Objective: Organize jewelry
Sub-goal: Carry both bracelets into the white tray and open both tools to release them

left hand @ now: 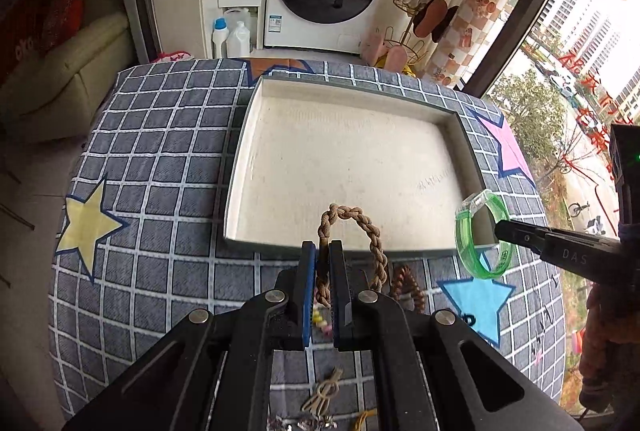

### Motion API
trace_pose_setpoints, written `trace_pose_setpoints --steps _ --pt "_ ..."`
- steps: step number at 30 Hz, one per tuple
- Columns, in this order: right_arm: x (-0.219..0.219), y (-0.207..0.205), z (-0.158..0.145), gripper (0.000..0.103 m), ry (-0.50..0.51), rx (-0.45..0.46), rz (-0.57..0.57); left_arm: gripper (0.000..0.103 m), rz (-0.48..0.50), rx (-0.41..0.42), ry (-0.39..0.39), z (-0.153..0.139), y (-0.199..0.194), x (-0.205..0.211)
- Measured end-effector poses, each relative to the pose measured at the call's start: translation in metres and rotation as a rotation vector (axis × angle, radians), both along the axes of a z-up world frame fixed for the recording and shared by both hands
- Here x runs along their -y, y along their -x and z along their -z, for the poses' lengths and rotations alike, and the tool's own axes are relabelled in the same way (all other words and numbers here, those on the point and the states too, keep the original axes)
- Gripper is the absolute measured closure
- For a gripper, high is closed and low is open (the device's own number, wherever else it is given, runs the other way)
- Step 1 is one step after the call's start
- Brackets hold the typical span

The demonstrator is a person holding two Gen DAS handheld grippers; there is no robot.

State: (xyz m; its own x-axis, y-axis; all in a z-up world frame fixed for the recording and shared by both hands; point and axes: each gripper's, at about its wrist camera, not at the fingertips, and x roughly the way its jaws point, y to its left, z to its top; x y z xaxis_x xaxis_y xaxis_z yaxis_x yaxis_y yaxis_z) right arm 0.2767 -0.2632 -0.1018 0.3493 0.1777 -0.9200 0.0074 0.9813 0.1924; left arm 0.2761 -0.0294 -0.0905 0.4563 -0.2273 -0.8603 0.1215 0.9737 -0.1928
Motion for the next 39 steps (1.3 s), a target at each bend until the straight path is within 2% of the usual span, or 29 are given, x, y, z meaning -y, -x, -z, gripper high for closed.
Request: trace_pose_setpoints --steps 8,15,21,30,33,35,36,37,38,39 --pt "-0.003 -0.048 0.021 0.096 0.031 -0.019 0.001 0.084 0.003 -0.005 -0.077 0.033 -0.054 0.013" --pt "-0.002 -0.072 0.042 0.096 0.071 -0.039 -0.002 0.084 0.039 -0.022 -0.17 0.064 -0.065 0.03" --pt "-0.004 -0.083 0.059 0.096 0.112 -0.06 -0.032 0.084 0.02 -0.064 -0.221 0.085 -0.069 0.03" --pt "-0.014 -0.083 0.063 0.095 0.167 -0.051 -0.073 0.084 0.036 -0.033 -0.313 0.087 -0.064 0.036" --pt "-0.014 -0.084 0.063 0.094 0.154 -0.058 -0.062 0.084 0.035 -0.008 -0.306 0.082 -0.059 0.035" --pt "-0.011 -0.083 0.062 0.085 0.128 -0.061 -0.052 0.084 0.033 0.006 -0.295 0.078 -0.056 0.034" --pt "-0.01 -0.083 0.06 0.07 0.115 -0.056 -0.047 0.084 0.033 0.008 -0.291 0.077 -0.056 0.036" --pt "-0.008 -0.082 0.058 0.05 0.104 -0.047 -0.042 0.084 0.034 0.006 -0.286 0.076 -0.057 0.035" --pt "-0.007 -0.081 0.055 0.044 0.093 -0.034 -0.036 0.084 0.036 0.002 -0.282 0.076 -0.057 0.034" --pt "-0.006 -0.079 0.052 0.043 0.078 -0.019 -0.03 0.084 0.037 -0.002 -0.278 0.076 -0.057 0.034"
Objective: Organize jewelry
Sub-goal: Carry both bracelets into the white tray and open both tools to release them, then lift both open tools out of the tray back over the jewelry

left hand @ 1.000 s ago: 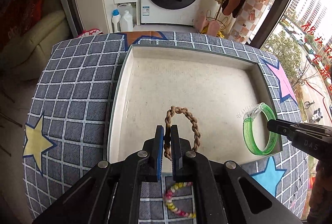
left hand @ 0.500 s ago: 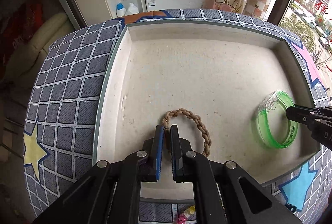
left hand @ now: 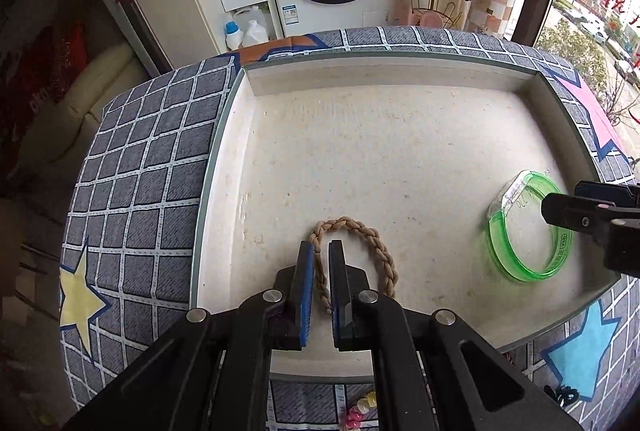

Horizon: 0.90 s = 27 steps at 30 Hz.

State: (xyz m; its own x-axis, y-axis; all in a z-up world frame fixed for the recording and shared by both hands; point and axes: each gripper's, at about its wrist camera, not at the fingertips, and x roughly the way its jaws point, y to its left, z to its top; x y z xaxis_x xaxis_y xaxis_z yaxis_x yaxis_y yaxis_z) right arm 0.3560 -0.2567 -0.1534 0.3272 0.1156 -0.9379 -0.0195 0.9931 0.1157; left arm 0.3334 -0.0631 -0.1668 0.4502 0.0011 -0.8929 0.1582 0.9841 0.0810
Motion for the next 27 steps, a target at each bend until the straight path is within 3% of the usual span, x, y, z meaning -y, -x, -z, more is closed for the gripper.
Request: trace_pose_setpoints --steps 8,9,10,11,12,19,26,27 --pt "0.01 0.009 -0.034 0.043 -0.116 0.077 0.067 0.083 0.011 0.036 0.053 -0.021 0.011 -0.003" --pt "0.01 0.012 -0.039 0.042 -0.124 0.085 0.068 0.066 0.008 0.039 0.068 -0.024 0.013 -0.004" --pt "0.01 0.015 -0.042 0.042 -0.129 0.091 0.069 0.006 -0.002 0.045 0.077 -0.028 0.016 -0.006" --pt "0.009 0.019 -0.045 0.042 -0.137 0.096 0.069 0.0 -0.027 0.078 0.071 -0.034 0.019 -0.009" --pt "0.009 0.023 -0.048 0.041 -0.146 0.099 0.069 0.0 -0.047 0.12 0.065 -0.041 0.02 -0.011" --pt "0.008 0.057 -0.063 0.023 -0.195 0.119 0.078 0.0 -0.057 0.136 0.077 -0.064 0.025 -0.027" --pt "0.014 0.092 -0.061 0.02 -0.22 0.088 0.094 0.0 -0.086 0.078 0.049 -0.058 0.061 -0.058" --pt "0.015 0.096 -0.061 0.01 -0.223 0.086 0.092 0.0 -0.087 0.066 0.05 -0.056 0.069 -0.063"
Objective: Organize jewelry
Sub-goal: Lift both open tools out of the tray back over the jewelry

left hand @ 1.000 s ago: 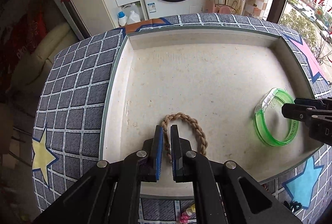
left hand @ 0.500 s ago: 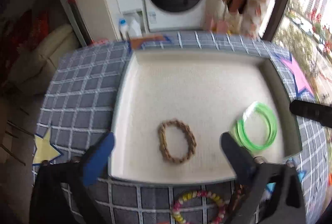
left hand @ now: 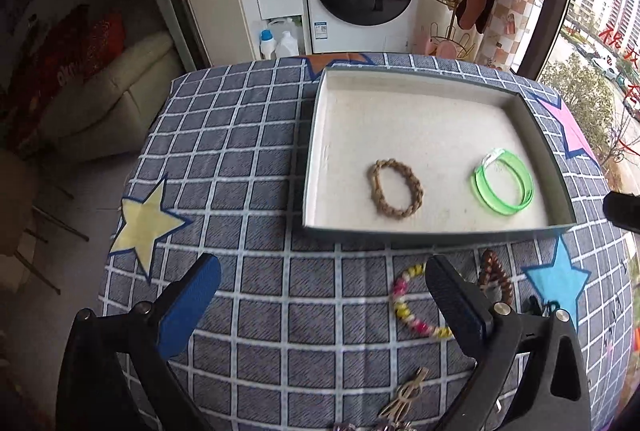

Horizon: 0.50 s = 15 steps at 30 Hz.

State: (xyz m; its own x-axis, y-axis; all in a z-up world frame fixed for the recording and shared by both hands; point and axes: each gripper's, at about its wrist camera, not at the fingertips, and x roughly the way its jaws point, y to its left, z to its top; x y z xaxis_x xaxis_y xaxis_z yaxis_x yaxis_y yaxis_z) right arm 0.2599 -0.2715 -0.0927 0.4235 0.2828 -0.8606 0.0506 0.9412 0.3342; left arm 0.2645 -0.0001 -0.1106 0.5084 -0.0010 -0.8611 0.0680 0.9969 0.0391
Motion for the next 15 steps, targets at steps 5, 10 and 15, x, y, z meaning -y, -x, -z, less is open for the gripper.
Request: trace_pose_setpoints --steps 5,10,15 --pt "0.001 0.024 -0.001 0.0 0.002 0.004 -0.009 0.0 -0.027 -0.064 -0.002 0.012 0.044 -0.026" --pt "-0.003 0.042 0.005 0.0 -0.012 -0.051 -0.029 0.0 -0.068 -0.131 -0.002 0.029 0.084 -0.037" --pt "-0.013 0.066 0.02 0.0 0.021 -0.123 -0.043 0.0 -0.091 -0.193 0.016 0.046 0.114 -0.037"
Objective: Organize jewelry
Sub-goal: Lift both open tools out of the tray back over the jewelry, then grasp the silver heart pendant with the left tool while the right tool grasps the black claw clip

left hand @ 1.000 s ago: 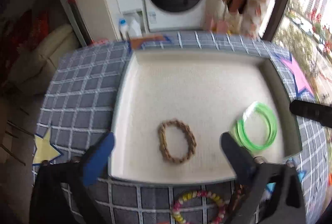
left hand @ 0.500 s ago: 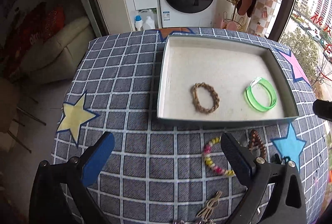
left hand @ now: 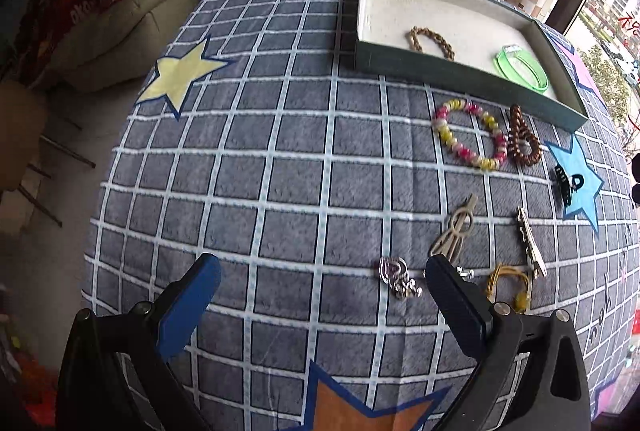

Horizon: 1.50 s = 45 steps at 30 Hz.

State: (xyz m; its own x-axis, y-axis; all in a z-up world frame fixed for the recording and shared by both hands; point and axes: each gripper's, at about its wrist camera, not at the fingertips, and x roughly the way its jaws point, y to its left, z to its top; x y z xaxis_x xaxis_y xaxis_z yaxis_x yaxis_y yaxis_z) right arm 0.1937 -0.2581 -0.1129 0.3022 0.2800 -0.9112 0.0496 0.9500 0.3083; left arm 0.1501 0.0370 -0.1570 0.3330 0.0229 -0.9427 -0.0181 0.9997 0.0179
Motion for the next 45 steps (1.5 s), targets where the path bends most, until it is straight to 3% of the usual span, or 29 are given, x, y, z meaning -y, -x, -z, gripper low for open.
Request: trace_pose_setpoints --steps 7,22,32,41,45 --pt "0.0 0.027 0.023 0.0 0.025 -0.095 0.031 0.0 -0.007 -0.064 0.014 0.015 0.014 0.006" --pt "-0.008 0.043 0.041 0.0 0.069 -0.139 0.026 0.0 -0.003 -0.088 0.005 0.027 0.014 0.016" --pt "-0.015 0.031 0.07 0.0 0.129 -0.176 0.002 0.0 -0.013 -0.085 -0.003 0.034 0.01 0.011" --pt "-0.022 0.001 0.079 0.0 0.159 -0.147 -0.003 0.0 -0.016 -0.087 0.01 0.037 0.001 0.004" --pt "-0.025 -0.016 0.08 0.003 0.168 -0.129 0.005 0.013 -0.008 -0.083 0.034 0.03 0.001 0.018"
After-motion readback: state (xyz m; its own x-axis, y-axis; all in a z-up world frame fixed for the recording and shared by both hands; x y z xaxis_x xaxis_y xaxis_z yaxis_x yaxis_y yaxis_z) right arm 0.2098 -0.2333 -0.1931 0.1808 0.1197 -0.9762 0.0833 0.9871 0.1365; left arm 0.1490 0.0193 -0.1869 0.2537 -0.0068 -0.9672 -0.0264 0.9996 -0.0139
